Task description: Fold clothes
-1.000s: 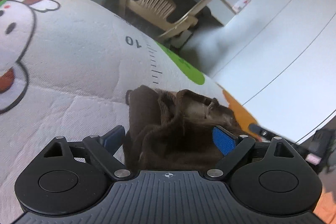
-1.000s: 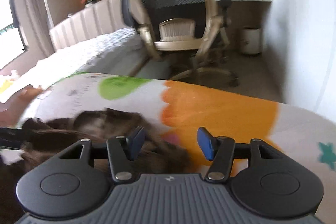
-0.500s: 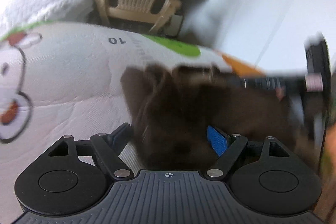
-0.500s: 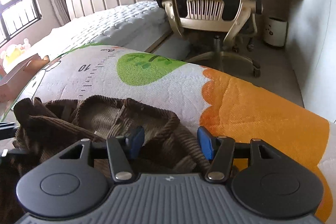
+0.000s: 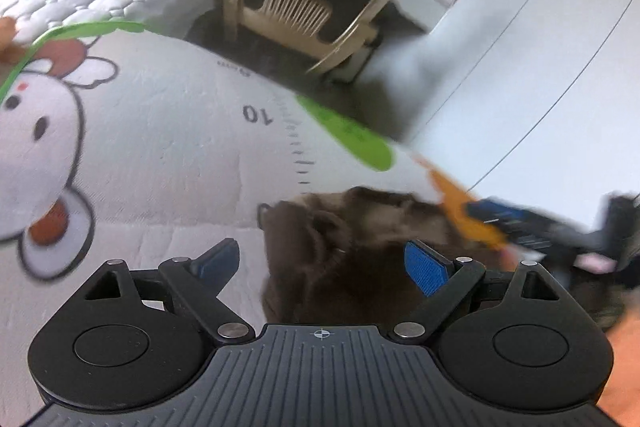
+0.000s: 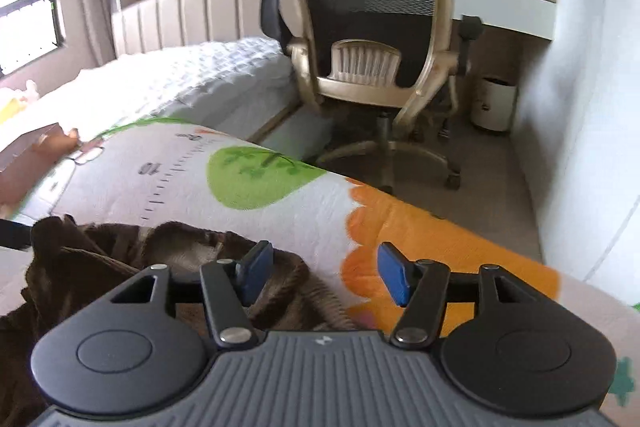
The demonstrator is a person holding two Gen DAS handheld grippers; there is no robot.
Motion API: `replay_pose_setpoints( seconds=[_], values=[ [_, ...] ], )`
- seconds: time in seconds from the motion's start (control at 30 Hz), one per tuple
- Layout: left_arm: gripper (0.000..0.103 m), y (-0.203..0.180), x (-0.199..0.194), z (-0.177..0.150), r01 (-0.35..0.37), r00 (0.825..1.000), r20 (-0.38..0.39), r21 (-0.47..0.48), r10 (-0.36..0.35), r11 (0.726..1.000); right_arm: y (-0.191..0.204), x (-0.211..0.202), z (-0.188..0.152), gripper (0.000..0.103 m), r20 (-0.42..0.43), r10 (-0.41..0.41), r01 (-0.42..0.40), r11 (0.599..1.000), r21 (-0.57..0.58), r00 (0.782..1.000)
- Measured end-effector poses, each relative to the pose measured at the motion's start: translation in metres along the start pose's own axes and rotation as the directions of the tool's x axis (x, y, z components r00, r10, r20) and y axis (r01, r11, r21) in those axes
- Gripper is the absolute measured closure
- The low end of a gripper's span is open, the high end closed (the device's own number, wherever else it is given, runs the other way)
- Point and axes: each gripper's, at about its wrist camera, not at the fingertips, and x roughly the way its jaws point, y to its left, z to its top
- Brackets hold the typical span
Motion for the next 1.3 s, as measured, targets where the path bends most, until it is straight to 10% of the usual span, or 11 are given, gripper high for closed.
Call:
replay_pose_setpoints(
  seconds=[0.13, 0.27, 0.4, 0.53, 0.6, 0.7, 1.1, 1.3],
  values=[
    [0.012, 0.001, 0.030, -0.001, -0.010, 1.000, -0.019, -0.025, 0.010, 1.000, 0.004, 0.001, -0.001, 0.054, -0.037, 0.007, -0.008, 1.000, -0.023, 0.999],
    [0.069, -0.010, 0.041, -0.006, -0.019, 1.000, -0.001, 0.040, 0.019, 0.999, -0.008, 0.000, -0.004, 0.055, -0.016, 0.010, -0.010, 0.999, 0.043, 1.000],
    [0.083, -0.040, 0.010, -0.011, 0.008, 0.998, 0.062, 0.222, -0.022, 0.975, -0.026, -0.028, -0.016, 0.055, 0.024, -0.013, 0.010, 0.995, 0.099, 1.000],
    [0.083, -0.088, -0.066, -0.051, 0.045, 0.979, 0.149, 0.508, -0.139, 0.860, -0.046, -0.080, -0.036, 0.055, 0.089, -0.044, 0.031, 0.989, 0.142, 0.995],
    [0.083, -0.108, -0.095, -0.082, 0.071, 0.976, 0.113, 0.640, -0.185, 0.765, -0.054, -0.104, -0.044, 0.055, 0.110, -0.046, 0.026, 0.985, 0.173, 0.993],
    [0.083, -0.117, -0.113, -0.122, 0.143, 0.981, -0.003, 0.692, -0.196, 0.707, -0.058, -0.136, -0.048, 0.055, 0.139, -0.026, -0.004, 0.978, 0.209, 0.990],
    [0.082, -0.100, -0.111, -0.165, 0.101, 0.993, -0.021, 0.672, -0.118, 0.733, 0.036, -0.080, 0.007, 0.041, 0.025, 0.055, -0.056, 0.998, 0.013, 0.998],
    [0.074, -0.090, -0.115, -0.164, 0.123, 0.990, -0.032, 0.649, -0.135, 0.751, 0.003, -0.078, -0.047, 0.042, -0.142, 0.009, 0.004, 0.996, 0.091, 0.990]
  ],
)
